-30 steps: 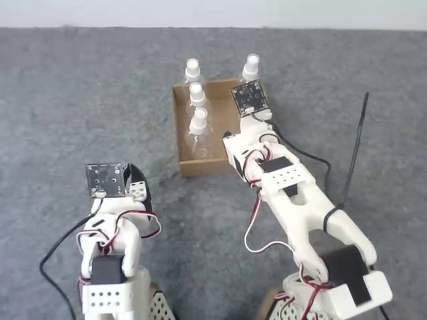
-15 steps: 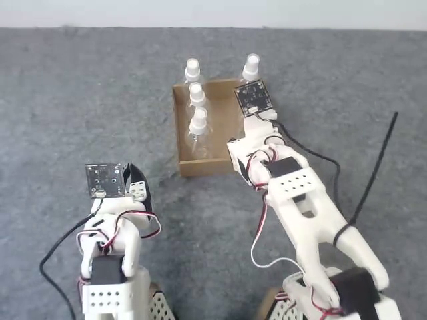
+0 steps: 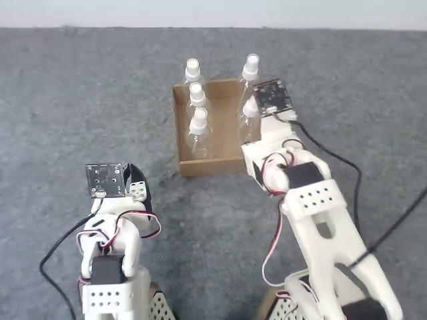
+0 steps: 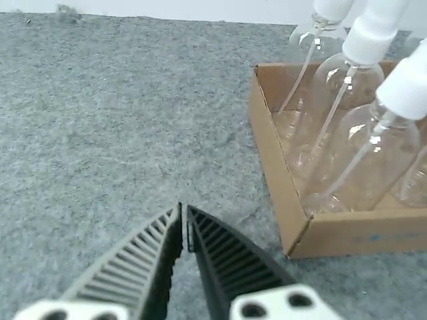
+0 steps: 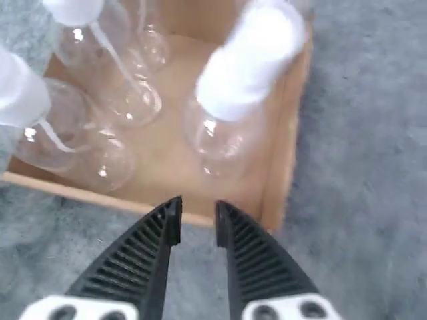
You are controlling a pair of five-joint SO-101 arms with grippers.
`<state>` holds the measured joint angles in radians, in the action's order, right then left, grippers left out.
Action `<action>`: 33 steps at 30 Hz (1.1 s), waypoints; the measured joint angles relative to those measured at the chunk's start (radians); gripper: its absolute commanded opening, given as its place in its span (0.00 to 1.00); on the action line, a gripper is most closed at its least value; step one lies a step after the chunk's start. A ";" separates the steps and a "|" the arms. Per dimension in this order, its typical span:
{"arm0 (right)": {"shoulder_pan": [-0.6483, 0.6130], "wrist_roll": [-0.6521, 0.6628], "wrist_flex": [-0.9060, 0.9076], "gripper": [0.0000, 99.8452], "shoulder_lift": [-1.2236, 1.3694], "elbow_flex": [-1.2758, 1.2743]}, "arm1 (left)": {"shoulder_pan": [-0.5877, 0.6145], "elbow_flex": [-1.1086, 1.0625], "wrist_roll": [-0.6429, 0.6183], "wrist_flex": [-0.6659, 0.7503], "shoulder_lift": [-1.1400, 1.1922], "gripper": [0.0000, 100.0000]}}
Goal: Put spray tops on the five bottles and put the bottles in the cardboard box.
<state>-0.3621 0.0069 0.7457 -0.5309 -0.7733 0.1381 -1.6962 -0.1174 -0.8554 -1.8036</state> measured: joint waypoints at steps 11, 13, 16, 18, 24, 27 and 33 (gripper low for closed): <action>0.011 0.000 0.164 0.01 -0.262 -0.158 | 0.000 0.000 0.000 0.000 0.000 0.01; 0.011 0.000 0.147 0.01 -0.339 -0.227 | 0.000 0.000 0.000 0.000 0.000 0.01; 0.014 0.000 0.103 0.01 -0.465 -0.338 | 0.000 0.000 0.000 0.000 0.000 0.01; 0.012 0.000 0.066 0.01 -0.551 -0.407 | 0.000 0.000 0.000 0.000 0.000 0.01; 0.012 0.046 0.015 0.01 -0.776 -0.563 | 0.000 0.000 0.000 0.000 0.000 0.01; 0.014 0.066 0.011 0.01 -0.873 -0.617 | 0.000 0.000 0.000 0.000 0.000 0.01; 0.012 0.069 0.009 0.01 -1.057 -0.733 | 0.000 0.000 0.000 0.000 0.000 0.01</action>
<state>-0.3498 0.0760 0.7549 -1.5881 -1.5067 0.1381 -1.6962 -0.1174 -0.8554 -1.8036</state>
